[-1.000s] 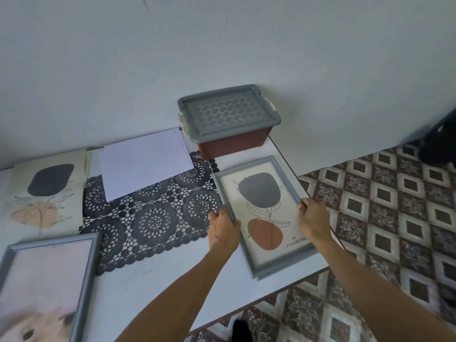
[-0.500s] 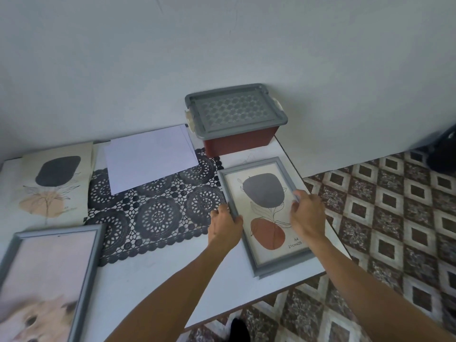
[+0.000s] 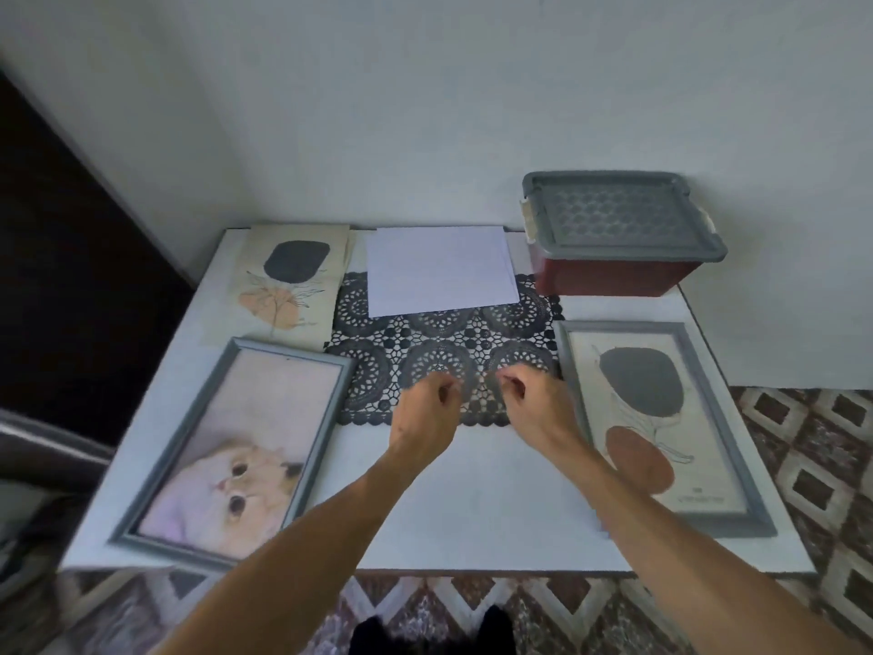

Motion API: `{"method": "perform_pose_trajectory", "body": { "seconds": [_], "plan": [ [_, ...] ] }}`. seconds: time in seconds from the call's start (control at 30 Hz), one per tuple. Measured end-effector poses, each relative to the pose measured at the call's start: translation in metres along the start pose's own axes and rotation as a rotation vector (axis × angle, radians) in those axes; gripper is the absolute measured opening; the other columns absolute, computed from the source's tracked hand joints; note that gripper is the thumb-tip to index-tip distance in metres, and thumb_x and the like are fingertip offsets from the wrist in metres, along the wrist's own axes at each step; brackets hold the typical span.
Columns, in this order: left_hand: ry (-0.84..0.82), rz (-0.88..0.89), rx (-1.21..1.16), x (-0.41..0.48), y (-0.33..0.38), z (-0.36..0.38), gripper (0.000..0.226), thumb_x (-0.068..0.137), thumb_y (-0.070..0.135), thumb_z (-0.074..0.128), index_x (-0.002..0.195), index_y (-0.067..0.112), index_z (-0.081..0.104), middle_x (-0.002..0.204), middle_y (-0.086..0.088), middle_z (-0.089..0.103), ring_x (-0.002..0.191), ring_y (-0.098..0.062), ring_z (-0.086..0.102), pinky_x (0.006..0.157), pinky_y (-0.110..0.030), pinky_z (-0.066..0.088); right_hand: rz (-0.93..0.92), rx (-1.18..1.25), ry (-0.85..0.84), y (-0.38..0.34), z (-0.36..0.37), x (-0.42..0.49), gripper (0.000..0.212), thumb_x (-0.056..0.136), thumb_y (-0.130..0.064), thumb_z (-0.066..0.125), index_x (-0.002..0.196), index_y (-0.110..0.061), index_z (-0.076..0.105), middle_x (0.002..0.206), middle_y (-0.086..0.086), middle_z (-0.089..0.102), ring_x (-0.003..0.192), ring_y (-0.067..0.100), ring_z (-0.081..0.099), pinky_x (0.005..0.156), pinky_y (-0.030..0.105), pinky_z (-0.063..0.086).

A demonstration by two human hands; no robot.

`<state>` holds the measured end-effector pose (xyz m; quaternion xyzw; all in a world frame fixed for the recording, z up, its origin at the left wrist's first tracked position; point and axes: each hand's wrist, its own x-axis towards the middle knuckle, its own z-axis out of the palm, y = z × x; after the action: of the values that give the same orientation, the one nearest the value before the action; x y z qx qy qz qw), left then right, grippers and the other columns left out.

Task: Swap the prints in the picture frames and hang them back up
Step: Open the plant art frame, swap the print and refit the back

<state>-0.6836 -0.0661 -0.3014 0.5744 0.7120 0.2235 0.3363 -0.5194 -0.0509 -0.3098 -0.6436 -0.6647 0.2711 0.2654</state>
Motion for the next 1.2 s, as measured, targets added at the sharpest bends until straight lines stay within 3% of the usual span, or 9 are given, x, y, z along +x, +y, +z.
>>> {"method": "perform_pose_trajectory", "body": {
  "seconds": [0.2, 0.33, 0.4, 0.53, 0.63, 0.73, 0.87, 1.07, 1.2],
  "plan": [
    [0.179, -0.115, 0.031, -0.014, -0.077, -0.078, 0.021, 0.095, 0.026, 0.051, 0.106, 0.022, 0.068, 0.099, -0.002, 0.072, 0.091, -0.027, 0.063, 0.078, -0.034, 0.049, 0.039, 0.090, -0.314, -0.068, 0.080, -0.007, 0.016, 0.096, -0.024, 0.055, 0.100, -0.021, 0.070, 0.086, -0.006, 0.072, 0.078, 0.016, 0.068, 0.072, 0.032, 0.055],
    [0.260, -0.166, 0.086, -0.024, -0.132, -0.127, 0.018, 0.093, 0.020, 0.050, 0.100, 0.020, 0.067, 0.103, -0.004, 0.068, 0.086, -0.024, 0.062, 0.077, -0.035, 0.052, 0.094, 0.157, -0.444, -0.107, 0.128, -0.015, 0.014, 0.092, -0.023, 0.054, 0.087, -0.029, 0.065, 0.090, -0.004, 0.073, 0.085, 0.021, 0.071, 0.079, 0.042, 0.059],
    [0.285, -0.198, 0.110, -0.029, -0.156, -0.149, 0.022, 0.094, 0.019, 0.049, 0.107, 0.018, 0.067, 0.108, -0.005, 0.064, 0.089, -0.025, 0.061, 0.079, -0.036, 0.052, 0.124, 0.143, -0.453, -0.120, 0.149, -0.019, 0.013, 0.090, -0.026, 0.054, 0.087, -0.029, 0.066, 0.085, -0.005, 0.072, 0.086, 0.024, 0.071, 0.079, 0.041, 0.058],
    [0.304, -0.278, 0.219, -0.034, -0.197, -0.183, 0.032, 0.098, 0.021, 0.045, 0.127, 0.016, 0.059, 0.128, -0.014, 0.051, 0.109, -0.034, 0.053, 0.098, -0.042, 0.045, 0.202, 0.123, -0.421, -0.141, 0.179, -0.025, 0.020, 0.092, -0.033, 0.057, 0.096, -0.016, 0.068, 0.083, 0.005, 0.073, 0.085, 0.029, 0.071, 0.080, 0.045, 0.058],
    [0.299, -0.357, 0.279, -0.037, -0.220, -0.199, 0.033, 0.099, 0.020, 0.041, 0.130, 0.013, 0.051, 0.130, -0.016, 0.044, 0.113, -0.034, 0.044, 0.096, -0.045, 0.040, 0.278, 0.151, -0.345, -0.148, 0.193, -0.027, 0.027, 0.092, -0.032, 0.058, 0.089, -0.006, 0.065, 0.077, 0.011, 0.072, 0.075, 0.030, 0.071, 0.075, 0.050, 0.059],
    [0.265, -0.396, 0.290, -0.037, -0.238, -0.205, 0.037, 0.099, 0.020, 0.040, 0.135, 0.013, 0.045, 0.135, -0.017, 0.041, 0.120, -0.036, 0.041, 0.098, -0.047, 0.038, 0.363, 0.177, -0.299, -0.150, 0.201, -0.029, 0.025, 0.091, -0.037, 0.059, 0.090, -0.012, 0.058, 0.081, 0.012, 0.071, 0.079, 0.032, 0.071, 0.076, 0.051, 0.059],
    [0.230, -0.408, 0.279, -0.035, -0.249, -0.207, 0.036, 0.099, 0.020, 0.039, 0.133, 0.010, 0.043, 0.131, -0.017, 0.045, 0.117, -0.036, 0.044, 0.094, -0.045, 0.039, 0.422, 0.191, -0.257, -0.153, 0.207, -0.033, 0.021, 0.090, -0.036, 0.060, 0.086, -0.017, 0.055, 0.081, 0.009, 0.070, 0.077, 0.030, 0.071, 0.075, 0.050, 0.060],
    [0.198, -0.490, 0.210, -0.026, -0.250, -0.207, 0.040, 0.095, 0.030, 0.048, 0.129, 0.009, 0.048, 0.125, -0.016, 0.046, 0.112, -0.036, 0.045, 0.095, -0.048, 0.041, 0.470, 0.227, -0.239, -0.160, 0.211, -0.038, 0.032, 0.089, -0.040, 0.060, 0.106, -0.014, 0.057, 0.095, 0.005, 0.067, 0.088, 0.026, 0.067, 0.080, 0.048, 0.059],
    [0.262, -0.553, 0.139, -0.025, -0.250, -0.207, 0.037, 0.096, 0.033, 0.043, 0.121, 0.009, 0.054, 0.122, -0.016, 0.047, 0.110, -0.036, 0.045, 0.094, -0.049, 0.042, 0.460, 0.244, -0.212, -0.164, 0.207, -0.044, 0.026, 0.091, -0.039, 0.062, 0.102, -0.015, 0.063, 0.092, -0.001, 0.069, 0.091, 0.022, 0.066, 0.085, 0.037, 0.054]
  ]
}}
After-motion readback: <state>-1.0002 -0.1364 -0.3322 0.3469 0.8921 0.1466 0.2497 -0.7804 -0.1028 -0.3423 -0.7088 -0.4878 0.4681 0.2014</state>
